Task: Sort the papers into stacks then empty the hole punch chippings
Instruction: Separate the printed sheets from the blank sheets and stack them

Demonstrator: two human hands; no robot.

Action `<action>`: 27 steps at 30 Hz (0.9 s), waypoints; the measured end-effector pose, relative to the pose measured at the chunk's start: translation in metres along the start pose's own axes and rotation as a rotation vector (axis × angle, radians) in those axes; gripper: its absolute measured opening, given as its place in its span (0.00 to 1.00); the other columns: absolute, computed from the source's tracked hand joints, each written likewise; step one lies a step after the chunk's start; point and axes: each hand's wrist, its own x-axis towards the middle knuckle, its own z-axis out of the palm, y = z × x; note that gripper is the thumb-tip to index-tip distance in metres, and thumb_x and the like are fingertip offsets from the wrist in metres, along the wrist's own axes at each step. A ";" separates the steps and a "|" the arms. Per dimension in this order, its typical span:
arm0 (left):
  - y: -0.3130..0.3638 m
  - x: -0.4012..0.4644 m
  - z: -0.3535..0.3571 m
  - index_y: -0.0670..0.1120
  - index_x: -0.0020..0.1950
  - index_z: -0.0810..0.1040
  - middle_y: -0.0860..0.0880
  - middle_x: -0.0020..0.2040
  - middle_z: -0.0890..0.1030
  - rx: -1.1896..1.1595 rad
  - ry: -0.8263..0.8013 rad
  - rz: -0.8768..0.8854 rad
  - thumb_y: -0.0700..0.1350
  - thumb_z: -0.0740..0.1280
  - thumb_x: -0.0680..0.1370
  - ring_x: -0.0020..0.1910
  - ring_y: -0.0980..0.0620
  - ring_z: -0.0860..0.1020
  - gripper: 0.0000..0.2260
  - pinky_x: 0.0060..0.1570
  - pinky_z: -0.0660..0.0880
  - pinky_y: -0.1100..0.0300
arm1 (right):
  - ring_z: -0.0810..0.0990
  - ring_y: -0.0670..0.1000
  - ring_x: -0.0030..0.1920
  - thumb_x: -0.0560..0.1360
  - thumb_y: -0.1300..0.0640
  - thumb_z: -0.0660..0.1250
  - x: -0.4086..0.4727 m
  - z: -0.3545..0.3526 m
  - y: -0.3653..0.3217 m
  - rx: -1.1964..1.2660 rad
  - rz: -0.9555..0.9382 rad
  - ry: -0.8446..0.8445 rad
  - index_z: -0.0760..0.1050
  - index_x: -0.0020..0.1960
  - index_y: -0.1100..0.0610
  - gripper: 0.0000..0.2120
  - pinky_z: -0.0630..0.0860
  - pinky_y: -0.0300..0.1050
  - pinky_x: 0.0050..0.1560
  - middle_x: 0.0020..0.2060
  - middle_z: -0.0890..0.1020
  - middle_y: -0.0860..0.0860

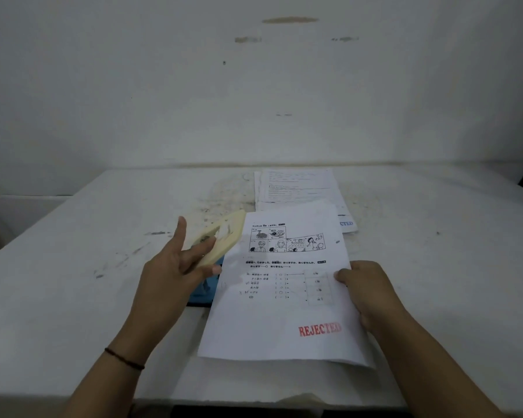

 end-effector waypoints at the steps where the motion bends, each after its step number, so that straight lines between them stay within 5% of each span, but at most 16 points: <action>1: 0.000 -0.001 0.001 0.54 0.76 0.52 0.78 0.42 0.75 0.002 0.007 0.002 0.49 0.73 0.69 0.48 0.80 0.72 0.42 0.42 0.62 0.87 | 0.82 0.63 0.46 0.73 0.67 0.60 -0.001 0.002 0.000 -0.005 -0.010 0.001 0.78 0.44 0.69 0.09 0.78 0.61 0.53 0.44 0.84 0.61; 6: 0.000 -0.003 0.003 0.54 0.76 0.54 0.78 0.43 0.76 -0.032 0.042 -0.003 0.49 0.73 0.69 0.49 0.80 0.71 0.40 0.43 0.62 0.87 | 0.82 0.61 0.45 0.73 0.66 0.60 -0.006 0.011 -0.001 -0.053 -0.048 0.009 0.78 0.41 0.65 0.08 0.79 0.58 0.51 0.42 0.84 0.59; 12: -0.003 -0.006 0.006 0.59 0.73 0.59 0.68 0.50 0.81 -0.125 0.064 -0.011 0.48 0.72 0.69 0.50 0.66 0.80 0.36 0.43 0.69 0.81 | 0.82 0.60 0.45 0.73 0.65 0.60 -0.014 0.026 -0.004 -0.062 -0.032 -0.023 0.77 0.39 0.62 0.09 0.79 0.57 0.52 0.42 0.84 0.57; 18: -0.002 -0.005 0.006 0.59 0.72 0.61 0.69 0.49 0.81 -0.162 0.045 0.000 0.44 0.71 0.71 0.47 0.63 0.82 0.34 0.46 0.72 0.78 | 0.82 0.63 0.46 0.73 0.66 0.60 -0.017 0.027 -0.001 -0.002 0.010 -0.010 0.78 0.43 0.67 0.09 0.79 0.61 0.52 0.43 0.84 0.61; 21: -0.001 -0.006 0.005 0.58 0.72 0.63 0.68 0.50 0.81 -0.213 0.032 0.001 0.44 0.71 0.71 0.50 0.60 0.81 0.33 0.55 0.74 0.67 | 0.82 0.63 0.46 0.73 0.66 0.60 -0.019 0.027 -0.001 0.012 0.016 -0.015 0.77 0.45 0.69 0.09 0.79 0.60 0.51 0.44 0.84 0.61; 23: -0.001 -0.007 0.004 0.58 0.71 0.65 0.66 0.51 0.82 -0.268 0.034 0.003 0.46 0.70 0.70 0.55 0.63 0.79 0.31 0.58 0.72 0.63 | 0.82 0.63 0.47 0.73 0.66 0.60 -0.019 0.028 -0.001 0.008 0.013 -0.020 0.77 0.46 0.69 0.09 0.79 0.60 0.52 0.44 0.84 0.61; 27: -0.001 -0.008 0.001 0.57 0.69 0.68 0.68 0.50 0.81 -0.294 0.049 0.030 0.54 0.63 0.73 0.55 0.69 0.76 0.24 0.49 0.73 0.73 | 0.82 0.63 0.47 0.73 0.66 0.60 -0.020 0.027 -0.001 0.004 0.012 -0.027 0.77 0.46 0.70 0.09 0.79 0.56 0.49 0.45 0.84 0.63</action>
